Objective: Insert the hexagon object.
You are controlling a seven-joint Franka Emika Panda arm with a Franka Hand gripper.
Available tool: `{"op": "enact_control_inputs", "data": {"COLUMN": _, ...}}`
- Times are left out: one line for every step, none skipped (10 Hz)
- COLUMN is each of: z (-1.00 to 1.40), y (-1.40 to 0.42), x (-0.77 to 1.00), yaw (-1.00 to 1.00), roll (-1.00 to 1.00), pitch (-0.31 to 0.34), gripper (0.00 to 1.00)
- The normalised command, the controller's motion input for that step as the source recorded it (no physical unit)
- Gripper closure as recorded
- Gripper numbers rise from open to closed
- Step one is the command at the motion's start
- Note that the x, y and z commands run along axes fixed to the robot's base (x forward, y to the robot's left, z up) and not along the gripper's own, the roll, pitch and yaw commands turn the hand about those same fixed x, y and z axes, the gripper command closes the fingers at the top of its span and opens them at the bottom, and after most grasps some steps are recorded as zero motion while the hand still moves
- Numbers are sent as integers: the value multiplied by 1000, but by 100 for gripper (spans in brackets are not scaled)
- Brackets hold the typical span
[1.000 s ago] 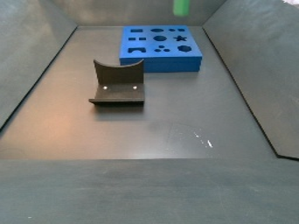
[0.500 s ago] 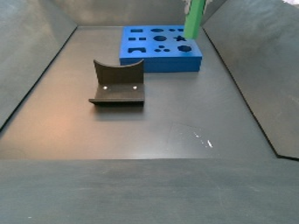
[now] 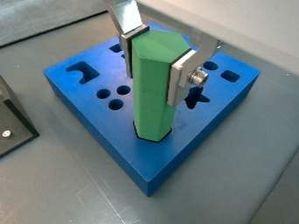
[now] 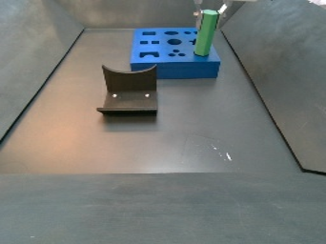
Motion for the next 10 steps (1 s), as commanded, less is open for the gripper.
{"op": "enact_control_inputs", "data": {"z": -303, "y": 43, "x": 23, "yaw": 0, "roll": -126, "pitch": -31, "gripper": 100}}
{"op": "enact_control_inputs", "data": {"z": -411, "y": 37, "x": 66, "yaw": 0, "roll": -180, "pitch": -66, "gripper": 100}}
{"op": "enact_control_inputs", "data": {"z": -597, "y": 49, "x": 6, "yaw": -29, "roll": -191, "pitch": -144, "gripper": 100}}
{"op": "enact_control_inputs", "data": {"z": -643, "y": 37, "x": 0, "yaw": -54, "roll": -173, "pitch": -181, "gripper": 100}}
{"op": "enact_control_inputs", "data": {"z": -546, "y": 3, "x": 0, "yaw": -63, "roll": -137, "pitch": -154, "gripper": 100}}
{"op": "enact_control_inputs", "data": {"z": -446, "y": 0, "x": 0, "yaw": -77, "roll": -99, "pitch": -119, "gripper": 100}}
{"op": "enact_control_inputs", "data": {"z": -351, "y": 0, "x": 0, "yaw": -63, "roll": -69, "pitch": -94, "gripper": 100}}
{"op": "enact_control_inputs", "data": {"z": -294, "y": 0, "x": 0, "yaw": -40, "roll": -51, "pitch": -51, "gripper": 100}}
{"op": "enact_control_inputs", "data": {"z": -323, "y": 0, "x": 0, "yaw": -46, "roll": -27, "pitch": -46, "gripper": 100}}
{"op": "enact_control_inputs", "data": {"z": -714, "y": 0, "x": -3, "yaw": 0, "roll": 50, "pitch": -150, "gripper": 100}}
